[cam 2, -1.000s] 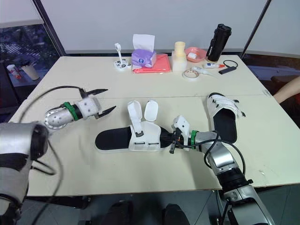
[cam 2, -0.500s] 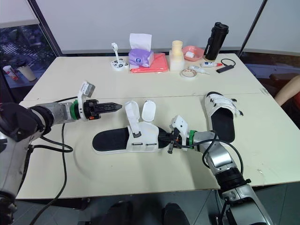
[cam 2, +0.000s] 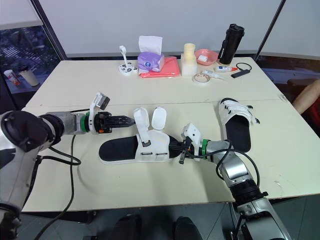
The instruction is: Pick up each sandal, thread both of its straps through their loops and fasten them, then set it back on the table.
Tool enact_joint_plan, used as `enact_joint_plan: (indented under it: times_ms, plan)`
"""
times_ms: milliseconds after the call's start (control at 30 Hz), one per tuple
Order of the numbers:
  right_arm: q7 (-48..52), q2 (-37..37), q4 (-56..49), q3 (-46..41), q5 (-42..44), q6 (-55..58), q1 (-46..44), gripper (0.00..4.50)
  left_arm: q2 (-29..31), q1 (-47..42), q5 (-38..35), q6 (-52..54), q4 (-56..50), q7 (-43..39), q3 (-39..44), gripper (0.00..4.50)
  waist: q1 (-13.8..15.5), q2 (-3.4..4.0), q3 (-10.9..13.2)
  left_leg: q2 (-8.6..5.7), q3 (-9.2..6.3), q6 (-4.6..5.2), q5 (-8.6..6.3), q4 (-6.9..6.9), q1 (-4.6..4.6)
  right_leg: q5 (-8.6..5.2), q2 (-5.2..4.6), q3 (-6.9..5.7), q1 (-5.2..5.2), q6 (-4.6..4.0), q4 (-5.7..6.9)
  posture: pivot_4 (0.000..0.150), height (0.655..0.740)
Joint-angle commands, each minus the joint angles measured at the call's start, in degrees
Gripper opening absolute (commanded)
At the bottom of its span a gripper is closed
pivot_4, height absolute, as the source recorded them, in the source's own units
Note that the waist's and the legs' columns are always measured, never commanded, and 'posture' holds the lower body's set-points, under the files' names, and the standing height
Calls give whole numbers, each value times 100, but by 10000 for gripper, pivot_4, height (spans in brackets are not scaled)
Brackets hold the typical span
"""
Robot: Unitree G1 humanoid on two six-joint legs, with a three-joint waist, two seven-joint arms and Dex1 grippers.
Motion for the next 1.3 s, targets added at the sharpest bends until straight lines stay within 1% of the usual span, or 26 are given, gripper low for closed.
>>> enact_joint_plan:
  times_ms: [33, 167, 267, 300, 467, 500, 633, 733, 900, 1300]
  plan:
    - [-182, 18, 334, 120, -329, 167, 150, 0, -157, -231, -35, 196, 89, 71, -20, 38247, -6, 0, 0, 0, 0, 0, 0, 0, 0, 0, 0, 0, 0, 0, 0, 1500, 7400]
    - [-196, 43, 332, 117, -350, 159, 151, 0, -357, -242, -278, 45, 89, 411, 39, 38247, -19, 0, 0, 1, 0, 0, 0, -2, 0, 0, 0, 0, -2, 0, 1, 1500, 7400]
    - [-215, 51, 316, 103, -367, 159, 168, 0, -398, -268, -425, -29, 89, 497, 53, 31017, -21, 0, 0, 2, 0, 0, 0, -2, 1, 0, 0, 0, -2, 0, 2, 1500, 7400]
    - [-221, 49, 309, 99, -369, 159, 176, 0, -401, -279, -453, -40, 89, 494, 42, 26816, -21, 0, 0, 3, 0, 0, 0, -1, 1, 0, 0, 0, -2, 0, 2, 1500, 7400]
    - [-238, 37, 286, 84, -373, 159, 212, 0, -388, -354, -509, -111, 89, 443, 0, 1431, -19, 0, 0, 2, 1, 0, 0, -1, 1, 0, 0, 0, -1, 0, 2, 1500, 7400]
    - [-238, 35, 286, 83, -374, 158, 213, 0, -383, -382, -508, -163, 89, 413, 1, 557, -19, 0, 0, 2, 0, 0, 0, -1, 1, 0, 1, 0, -1, 0, 2, 1500, 7400]
    - [-239, 47, 302, 91, -382, 165, 191, 0, -377, -469, -368, -344, 89, 113, -49, 557, -19, 0, 0, 2, 1, -1, 0, 0, 1, 0, 1, 0, -1, 0, 2, 1500, 7400]
    - [-224, 49, 325, 102, -383, 167, 172, 0, -376, -517, 96, -326, 89, -83, 146, 557, -22, 0, 0, 1, 2, -1, 1, -2, 2, 0, 1, 0, -1, 0, 1, 1500, 7400]
    - [-226, 67, 328, 123, -386, 168, 181, 0, -419, -421, 414, -348, 89, -98, 307, 557, -28, 0, 0, 1, 1, -1, 1, -1, 2, 0, 1, 0, -1, 0, 2, 1500, 7400]
    - [-311, 140, 259, 138, -382, 183, 253, 0, -782, -62, 985, -613, 89, -98, 520, 557, -40, 0, -1, 2, 2, -1, 1, -3, 6, 0, 1, 0, 1, 0, 2, 1500, 7400]
